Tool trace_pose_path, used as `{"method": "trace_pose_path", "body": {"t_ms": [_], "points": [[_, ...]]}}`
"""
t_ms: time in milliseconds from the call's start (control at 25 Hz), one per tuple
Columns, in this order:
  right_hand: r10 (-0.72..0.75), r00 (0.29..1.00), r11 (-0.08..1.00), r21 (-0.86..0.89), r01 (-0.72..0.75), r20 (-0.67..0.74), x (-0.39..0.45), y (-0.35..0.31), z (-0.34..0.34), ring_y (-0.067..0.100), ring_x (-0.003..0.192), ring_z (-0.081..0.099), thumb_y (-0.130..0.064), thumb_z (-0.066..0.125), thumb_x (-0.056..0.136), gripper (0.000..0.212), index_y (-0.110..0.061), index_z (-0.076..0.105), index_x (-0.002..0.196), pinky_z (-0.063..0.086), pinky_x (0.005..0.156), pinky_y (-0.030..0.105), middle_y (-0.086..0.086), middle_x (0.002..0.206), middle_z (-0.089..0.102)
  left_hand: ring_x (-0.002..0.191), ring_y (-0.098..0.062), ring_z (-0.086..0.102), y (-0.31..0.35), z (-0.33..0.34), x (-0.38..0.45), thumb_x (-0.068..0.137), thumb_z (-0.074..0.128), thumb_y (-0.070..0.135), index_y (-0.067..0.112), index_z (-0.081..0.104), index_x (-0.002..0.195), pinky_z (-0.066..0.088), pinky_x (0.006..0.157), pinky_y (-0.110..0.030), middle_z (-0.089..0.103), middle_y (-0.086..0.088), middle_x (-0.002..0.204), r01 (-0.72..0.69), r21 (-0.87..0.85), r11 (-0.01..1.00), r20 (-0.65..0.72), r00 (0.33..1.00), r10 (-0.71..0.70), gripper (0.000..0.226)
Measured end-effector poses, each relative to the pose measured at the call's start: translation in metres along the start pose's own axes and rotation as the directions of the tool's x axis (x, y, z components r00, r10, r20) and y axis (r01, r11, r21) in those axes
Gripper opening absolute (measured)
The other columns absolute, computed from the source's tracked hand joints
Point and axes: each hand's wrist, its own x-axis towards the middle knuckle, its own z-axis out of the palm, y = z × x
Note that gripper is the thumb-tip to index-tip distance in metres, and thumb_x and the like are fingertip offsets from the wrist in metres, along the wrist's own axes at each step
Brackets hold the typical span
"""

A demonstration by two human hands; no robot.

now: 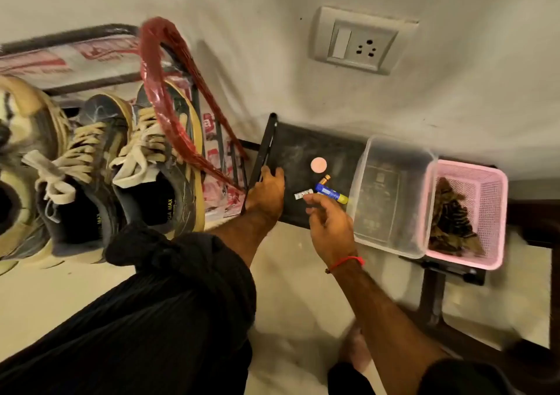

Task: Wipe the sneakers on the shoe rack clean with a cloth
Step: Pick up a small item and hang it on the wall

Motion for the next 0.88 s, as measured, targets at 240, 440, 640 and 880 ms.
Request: {"method": "trace_pose_path", "body": {"t_ms": [240,440,640,880], "points": [[0.124,0.992,0.97,0.215,-0.115,-0.032,0.011,0.008,-0.002,0.017,0.096,0.068,-0.01,0.052,0.1,0.021,-0.014,0.067,0.115,0.058,0.09,0.036,0.003,0.103,0.07,0.121,-0.045,0.059,0.004,0.0,0.008,0.097,0.065,0.009,0.01,0.034,0.147,0.051,0.099,-0.051,0.037,-0.023,0.15,0.001,0.065,0.998,0.051,0.999,-0.004,0.059],[0.223,0.974,0.935,0.288,-0.207,-0.025,0.013,-0.011,-0.016,0.018,0.089,0.069,0.0,0.05,0.099,0.028,-0.019,0.067,0.108,0.059,0.087,0.04,0.005,0.099,0.07,0.106,-0.036,0.063,-0.008,-0.019,-0.024,0.103,0.053,0.02,0.008,0.051,0.125,0.053,0.093,-0.049,0.059,-0.016,0.118,0.014,-0.289,0.957,-0.053,0.998,-0.03,0.025],[0.206,0.979,0.93,0.313,-0.194,-0.006,-0.005,-0.111,-0.061,0.013,0.086,0.068,-0.004,0.052,0.099,0.03,-0.03,0.068,0.103,0.058,0.082,0.032,0.0,0.099,0.072,0.074,-0.02,0.065,0.006,-0.113,-0.107,0.102,0.058,0.017,0.017,0.057,0.111,0.061,0.066,-0.044,0.065,0.006,0.086,-0.111,-0.731,0.674,-0.214,0.974,-0.072,0.009],[-0.003,0.999,0.949,0.316,-0.009,0.038,-0.018,-0.266,-0.147,0.011,0.086,0.07,-0.006,0.054,0.098,0.03,-0.034,0.067,0.098,0.057,0.08,0.025,-0.004,0.097,0.073,0.077,-0.013,0.072,0.048,-0.268,-0.194,0.099,0.064,0.017,0.029,0.066,0.113,0.062,0.071,-0.039,0.076,0.006,0.091,-0.246,-0.879,0.408,-0.354,0.911,-0.213,0.019]]}}
